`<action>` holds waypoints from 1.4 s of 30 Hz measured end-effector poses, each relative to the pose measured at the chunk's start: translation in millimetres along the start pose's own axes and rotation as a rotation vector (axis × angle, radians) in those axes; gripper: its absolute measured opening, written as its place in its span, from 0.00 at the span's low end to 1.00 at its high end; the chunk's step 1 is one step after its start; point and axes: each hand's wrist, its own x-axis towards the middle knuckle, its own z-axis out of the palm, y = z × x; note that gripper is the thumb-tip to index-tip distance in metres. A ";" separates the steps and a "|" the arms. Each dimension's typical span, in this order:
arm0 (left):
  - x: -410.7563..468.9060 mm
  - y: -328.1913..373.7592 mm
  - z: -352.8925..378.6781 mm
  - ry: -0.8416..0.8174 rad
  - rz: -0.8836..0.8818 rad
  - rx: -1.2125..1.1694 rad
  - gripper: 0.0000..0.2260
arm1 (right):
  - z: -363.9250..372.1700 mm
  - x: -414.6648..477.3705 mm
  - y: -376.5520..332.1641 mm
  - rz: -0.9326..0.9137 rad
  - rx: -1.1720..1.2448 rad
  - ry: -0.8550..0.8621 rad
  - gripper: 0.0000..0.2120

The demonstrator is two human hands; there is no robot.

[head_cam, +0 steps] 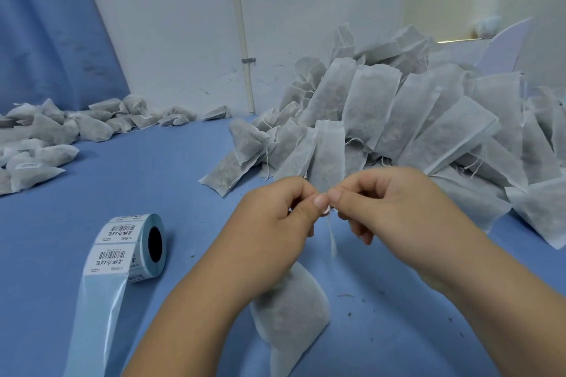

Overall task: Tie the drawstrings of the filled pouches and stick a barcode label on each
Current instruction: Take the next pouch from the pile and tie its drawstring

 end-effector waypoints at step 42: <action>1.3 5.3 -0.6 0.061 -0.110 -0.380 0.06 | 5.6 0.1 0.7 -0.078 0.190 0.105 0.02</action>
